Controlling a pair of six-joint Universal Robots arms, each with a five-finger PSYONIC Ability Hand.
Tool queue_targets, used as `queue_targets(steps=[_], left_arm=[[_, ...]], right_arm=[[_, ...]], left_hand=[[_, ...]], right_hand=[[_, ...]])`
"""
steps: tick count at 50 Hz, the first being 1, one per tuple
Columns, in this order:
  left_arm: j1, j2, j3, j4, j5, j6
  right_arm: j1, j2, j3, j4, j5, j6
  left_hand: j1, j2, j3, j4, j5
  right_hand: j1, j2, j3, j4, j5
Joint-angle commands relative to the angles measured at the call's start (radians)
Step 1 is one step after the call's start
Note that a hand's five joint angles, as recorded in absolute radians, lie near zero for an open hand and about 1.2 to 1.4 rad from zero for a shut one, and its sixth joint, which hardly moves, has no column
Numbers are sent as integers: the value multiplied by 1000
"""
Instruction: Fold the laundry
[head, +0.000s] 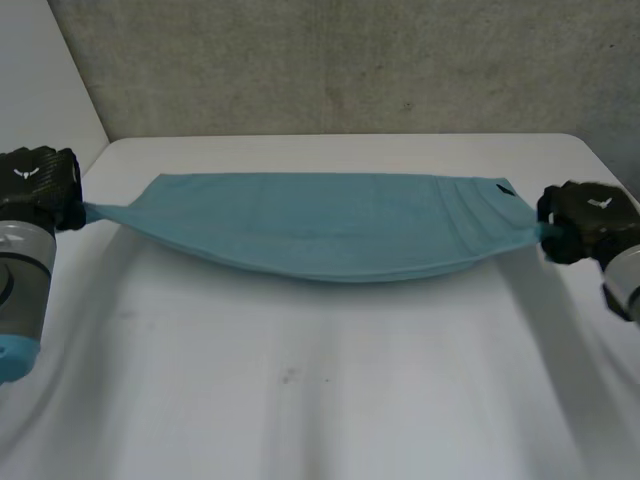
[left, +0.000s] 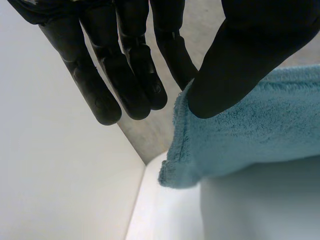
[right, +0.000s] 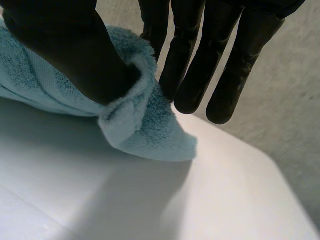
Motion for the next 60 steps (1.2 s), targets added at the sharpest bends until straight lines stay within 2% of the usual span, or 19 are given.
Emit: queue_targets(steps=[1, 2, 4, 5, 7, 12, 16, 19, 21, 27, 30, 32, 37, 45, 52, 57, 58, 59, 60], left_arm=[[-4, 122, -49, -214, 11, 8], [-4, 123, -49, -214, 11, 8], [9, 196, -79, -370, 61, 80], [9, 196, -79, -371, 61, 80], [31, 248, -105, -479, 96, 184], [45, 293, -145, -560, 136, 287], [42, 288, -144, -535, 155, 290], [40, 239, -125, -477, 166, 290], [14, 131, -72, -382, 163, 292], [-66, -46, 65, -264, 150, 287], [-90, -161, 174, -218, 146, 289], [-101, -216, 232, -198, 140, 286], [-159, -451, 503, -124, 78, 295], [-164, -682, 788, -110, 69, 304], [-167, -775, 896, -109, 80, 324], [-175, -786, 885, -44, 89, 333], [-179, -781, 866, -9, 100, 333], [-179, -781, 866, -9, 100, 333], [-184, -775, 834, 28, 116, 335]], right_arm=[[-157, -165, -10, 323, -57, -321], [-157, -165, -10, 323, -58, -322], [-220, -182, -21, 455, -73, -478], [-220, -182, -21, 455, -73, -479], [-244, -182, -38, 599, -71, -637], [-249, -182, -67, 760, -79, -776], [-243, -164, -96, 757, -81, -755], [-235, -67, -141, 721, -82, -712], [-222, 29, -199, 667, -71, -654], [-128, 152, -314, 595, -47, -568], [-88, 250, -400, 558, 19, -535], [-62, 337, -489, 531, 115, -523], [-13, 436, -607, 475, 209, -523], [25, 543, -716, 319, 292, -517], [59, 615, -786, 273, 326, -517], [87, 624, -802, 267, 335, -508], [88, 624, -802, 258, 343, -493], [88, 624, -802, 257, 343, -492], [91, 623, -797, 247, 353, -468]], left_hand=[[253, 194, 199, 196, 262], [253, 194, 199, 196, 262], [253, 194, 199, 196, 262], [253, 194, 199, 196, 262], [253, 194, 199, 196, 262], [253, 194, 199, 196, 262], [253, 194, 199, 196, 262], [253, 194, 199, 196, 262], [253, 194, 199, 196, 262], [253, 194, 199, 196, 262], [253, 194, 199, 196, 262], [253, 194, 199, 196, 262], [253, 194, 199, 196, 262], [253, 194, 199, 196, 262], [253, 194, 199, 196, 262], [253, 194, 199, 196, 262], [-183, -241, -237, -239, -174], [-187, -246, -241, -243, -178], [-710, -769, -764, -767, -701]], right_hand=[[448, 223, 214, 205, 245], [448, 223, 214, 205, 245], [448, 223, 214, 205, 245], [448, 223, 214, 205, 245], [448, 223, 214, 205, 245], [448, 223, 214, 205, 245], [448, 223, 214, 205, 245], [448, 223, 214, 205, 245], [448, 223, 214, 205, 245], [448, 223, 214, 205, 245], [448, 223, 214, 205, 245], [448, 223, 214, 205, 245], [448, 223, 214, 205, 245], [448, 223, 214, 205, 245], [448, 223, 214, 205, 245], [147, -78, -87, -97, -57], [-277, -502, -511, -521, -481], [-282, -507, -516, -525, -485], [-773, -998, -1007, -1017, -977]])
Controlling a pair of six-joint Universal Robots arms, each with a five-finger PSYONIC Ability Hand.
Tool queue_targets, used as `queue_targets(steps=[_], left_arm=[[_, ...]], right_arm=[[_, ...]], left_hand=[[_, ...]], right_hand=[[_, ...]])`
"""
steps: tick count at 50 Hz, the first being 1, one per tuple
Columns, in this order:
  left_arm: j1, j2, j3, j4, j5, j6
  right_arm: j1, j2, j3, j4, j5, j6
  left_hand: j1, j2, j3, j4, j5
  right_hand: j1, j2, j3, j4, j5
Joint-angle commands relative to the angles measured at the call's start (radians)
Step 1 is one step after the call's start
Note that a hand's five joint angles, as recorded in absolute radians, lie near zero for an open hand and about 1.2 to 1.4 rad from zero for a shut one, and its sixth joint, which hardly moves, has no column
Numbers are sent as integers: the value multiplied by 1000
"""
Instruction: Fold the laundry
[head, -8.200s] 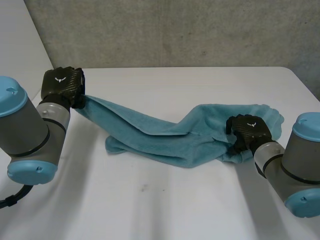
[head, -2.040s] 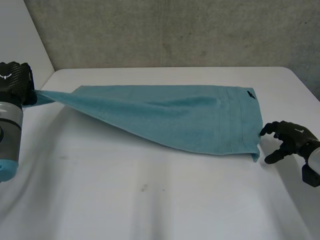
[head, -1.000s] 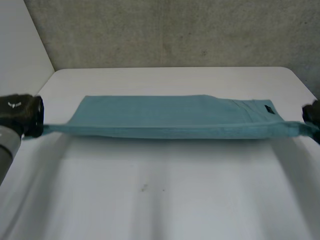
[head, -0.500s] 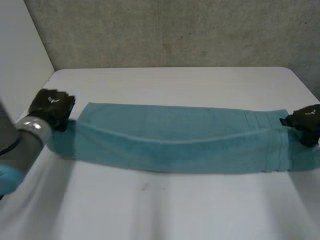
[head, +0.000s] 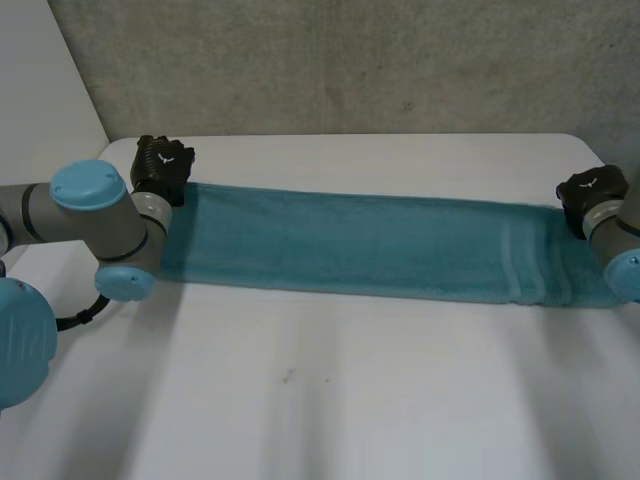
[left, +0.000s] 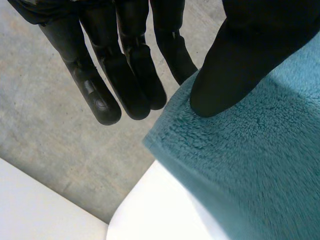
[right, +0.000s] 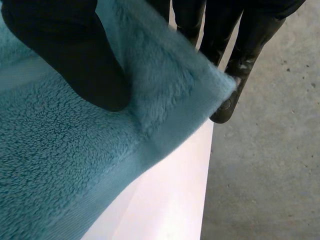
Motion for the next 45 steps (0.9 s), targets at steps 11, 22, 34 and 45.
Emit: queue_targets(steps=[11, 22, 34, 45], left_arm=[[-50, 115, -243, 354, 120, 96], [-61, 299, -466, 332, 73, 84], [-70, 614, -803, 248, 62, -163], [-81, 691, -848, 59, -22, -425]], right_arm=[[15, -213, 141, -98, 21, 212], [-57, -468, 403, -122, -103, 241], [-247, -502, 607, 11, -382, 240], [-349, -354, 601, 0, -540, 244]], left_hand=[[-968, -1026, -1021, -1024, -958], [-968, -1026, -1021, -1024, -958], [-968, -1026, -1021, -1024, -958], [-967, -1025, -1020, -1023, -958]], right_hand=[[-683, -819, -829, -830, -850], [-683, -819, -829, -830, -850], [-499, -636, -645, -647, -666], [-314, -451, -460, -462, -481]])
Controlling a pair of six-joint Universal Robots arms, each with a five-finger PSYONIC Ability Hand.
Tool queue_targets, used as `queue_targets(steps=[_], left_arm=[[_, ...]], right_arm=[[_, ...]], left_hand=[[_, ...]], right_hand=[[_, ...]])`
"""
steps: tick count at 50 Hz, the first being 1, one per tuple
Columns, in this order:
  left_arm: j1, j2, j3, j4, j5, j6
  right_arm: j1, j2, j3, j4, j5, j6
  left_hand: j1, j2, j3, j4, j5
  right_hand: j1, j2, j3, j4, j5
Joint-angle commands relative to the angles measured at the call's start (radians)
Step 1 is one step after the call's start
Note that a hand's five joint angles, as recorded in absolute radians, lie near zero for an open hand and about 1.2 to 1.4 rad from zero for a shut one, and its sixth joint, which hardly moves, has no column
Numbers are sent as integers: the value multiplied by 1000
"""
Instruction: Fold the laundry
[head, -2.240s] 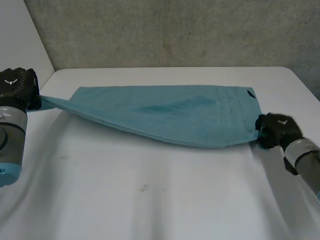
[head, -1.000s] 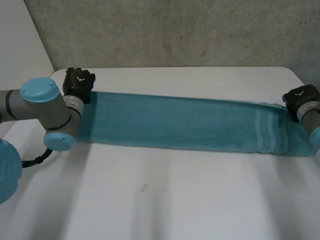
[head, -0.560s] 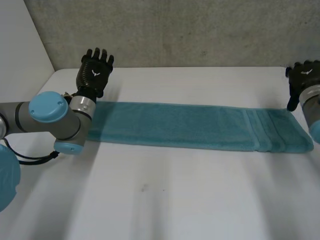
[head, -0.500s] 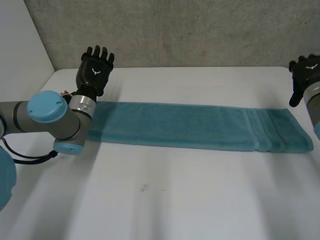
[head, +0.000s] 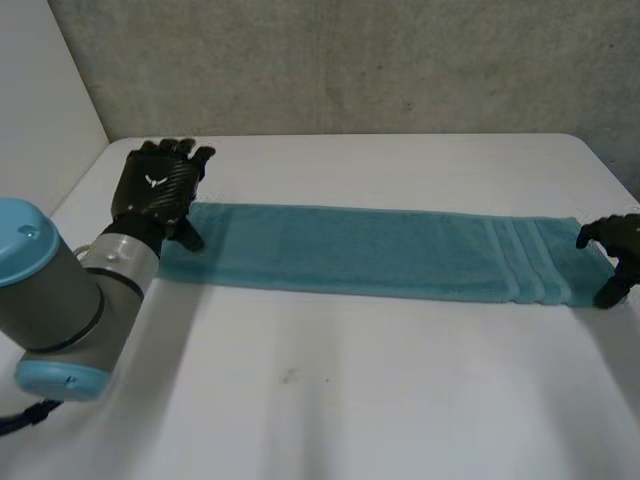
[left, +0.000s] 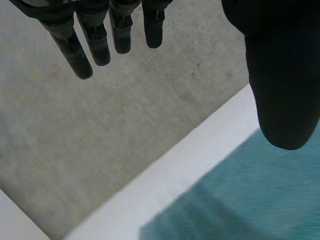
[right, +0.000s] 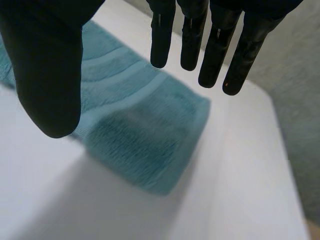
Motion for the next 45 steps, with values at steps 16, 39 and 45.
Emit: queue_targets(steps=[16, 39, 45], left_arm=[[11, 17, -23, -90, -86, -166], [10, 19, -32, -90, -87, -166], [8, 27, -37, -89, -86, -166]], right_arm=[[-64, 131, -29, -121, -54, 9], [-78, 229, -135, -119, 30, 0], [-177, 189, -195, -167, 213, -20]], left_hand=[[-24, -31, -43, -32, -47], [-24, -31, -43, -32, -47], [-24, -31, -43, -32, -47]], right_hand=[[319, 260, 251, 249, 266], [1007, 949, 940, 938, 955], [1007, 949, 940, 938, 955]])
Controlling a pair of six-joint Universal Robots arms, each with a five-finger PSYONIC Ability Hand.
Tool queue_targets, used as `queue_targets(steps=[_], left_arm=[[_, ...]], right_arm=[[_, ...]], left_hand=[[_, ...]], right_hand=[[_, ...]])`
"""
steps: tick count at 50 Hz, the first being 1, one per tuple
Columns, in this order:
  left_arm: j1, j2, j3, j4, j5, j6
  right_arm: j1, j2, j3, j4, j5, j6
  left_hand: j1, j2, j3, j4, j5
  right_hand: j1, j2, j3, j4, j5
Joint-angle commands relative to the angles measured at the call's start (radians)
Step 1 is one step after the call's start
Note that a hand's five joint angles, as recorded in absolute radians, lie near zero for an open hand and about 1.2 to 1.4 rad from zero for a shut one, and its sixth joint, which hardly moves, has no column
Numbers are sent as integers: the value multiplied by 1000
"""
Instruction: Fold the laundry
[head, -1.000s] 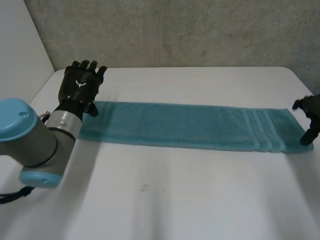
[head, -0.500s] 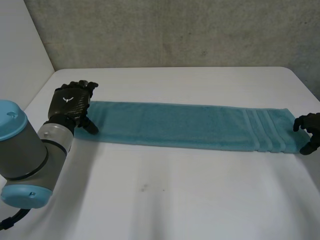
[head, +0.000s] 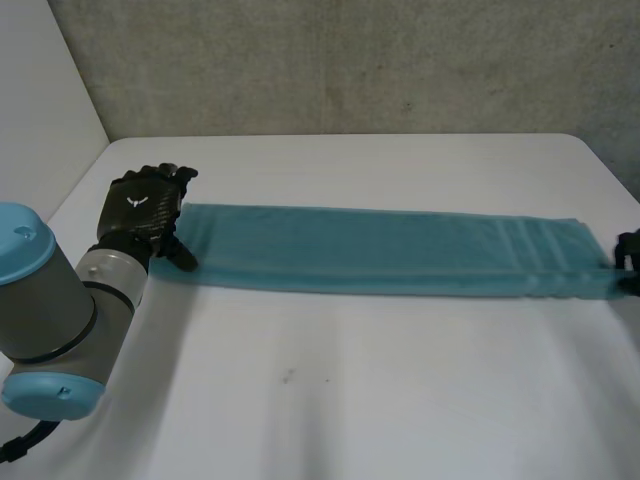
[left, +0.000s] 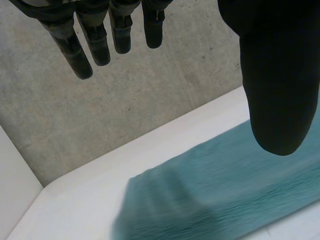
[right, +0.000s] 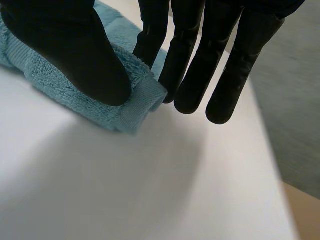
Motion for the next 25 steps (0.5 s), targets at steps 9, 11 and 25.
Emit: queue_targets(steps=[9, 11, 25], left_arm=[[-1, 20, -7, 0, -1, 0], [-1, 20, -7, 0, -1, 0], [5, 40, -10, 0, -3, 0]], right_arm=[[-111, -46, -156, -33, 247, -95], [-60, -60, -161, -35, 247, -89], [643, -81, -305, -89, 216, 17]], left_hand=[[-24, -30, -43, -32, -47], [-24, -30, -43, -32, -47], [-24, -30, -43, -32, -47]], right_hand=[[448, 220, 216, 206, 263], [448, 220, 216, 206, 263], [448, 220, 216, 206, 263]])
